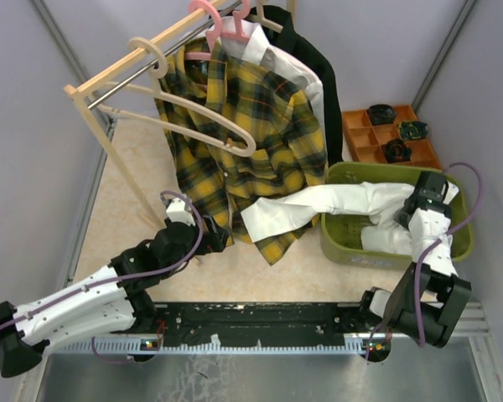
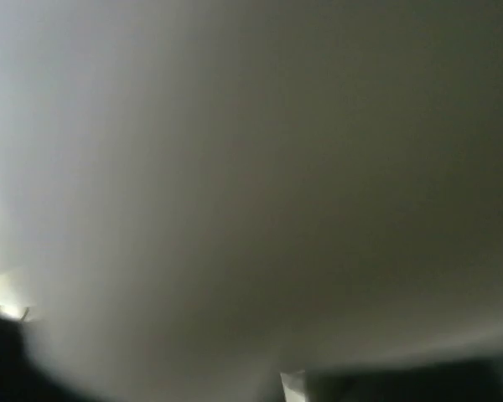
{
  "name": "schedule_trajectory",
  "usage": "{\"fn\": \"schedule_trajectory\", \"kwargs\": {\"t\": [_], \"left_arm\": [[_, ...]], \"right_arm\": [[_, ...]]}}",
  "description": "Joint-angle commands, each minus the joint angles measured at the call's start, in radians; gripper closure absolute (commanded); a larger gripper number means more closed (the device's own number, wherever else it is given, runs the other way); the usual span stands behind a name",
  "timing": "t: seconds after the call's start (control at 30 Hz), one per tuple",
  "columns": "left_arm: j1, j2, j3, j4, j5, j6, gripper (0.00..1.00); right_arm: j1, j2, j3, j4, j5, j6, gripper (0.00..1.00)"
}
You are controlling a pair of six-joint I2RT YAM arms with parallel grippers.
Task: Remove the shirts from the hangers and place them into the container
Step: Place the shirt in the bin, then adjust the shirt in the bin.
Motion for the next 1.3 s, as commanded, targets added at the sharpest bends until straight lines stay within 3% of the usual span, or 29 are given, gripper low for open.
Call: {"fn": "schedule_trajectory", "kwargs": {"t": [0.0,0.27,0.47,0.6,0.83,1.0,1.07,1.13,1.27], "left_arm": [[0.007,0.007,-0.003,0.03,0.026,-0.006,0.01],[0.007,0.022,0.008,0.044,0.03,0.008,0.01],[0.007,0.039,0.013,0.053,0.034,0.013,0.01],[0.007,0.042,0.015,0.052,0.033,0.019,0.01],[0.007,0.022,-0.002,0.039,0.007,0.002,0.01],[0.008,0.026,0.003,0.033,-0.006,-0.002,0.01],[0.008,0.025,0.008,0.022,-0.014,-0.005,0.01],[0.008,0.018,0.007,0.01,-0.018,-0.01,0.01],[0.008,-0.011,-0.002,-0.006,-0.022,-0.017,0.01]], "right_arm": [[-0.007,0.02,0.006,0.049,-0.025,-0.016,0.43],[-0.005,-0.171,0.283,-0.095,-0.184,-0.017,0.13],[0.019,-0.234,0.348,-0.147,-0.514,-0.01,0.1],[0.155,-0.291,0.315,-0.113,-0.646,0.004,0.16],[0.622,-0.441,0.146,-0.005,-0.519,0.07,0.24],[1.164,-0.352,0.133,0.031,-0.124,0.04,0.24],[1.325,-0.277,0.136,0.069,0.083,-0.013,0.23],[1.397,-0.189,0.147,0.117,0.169,-0.061,0.23],[1.43,-0.052,0.15,0.232,0.106,-0.289,0.17]]}}
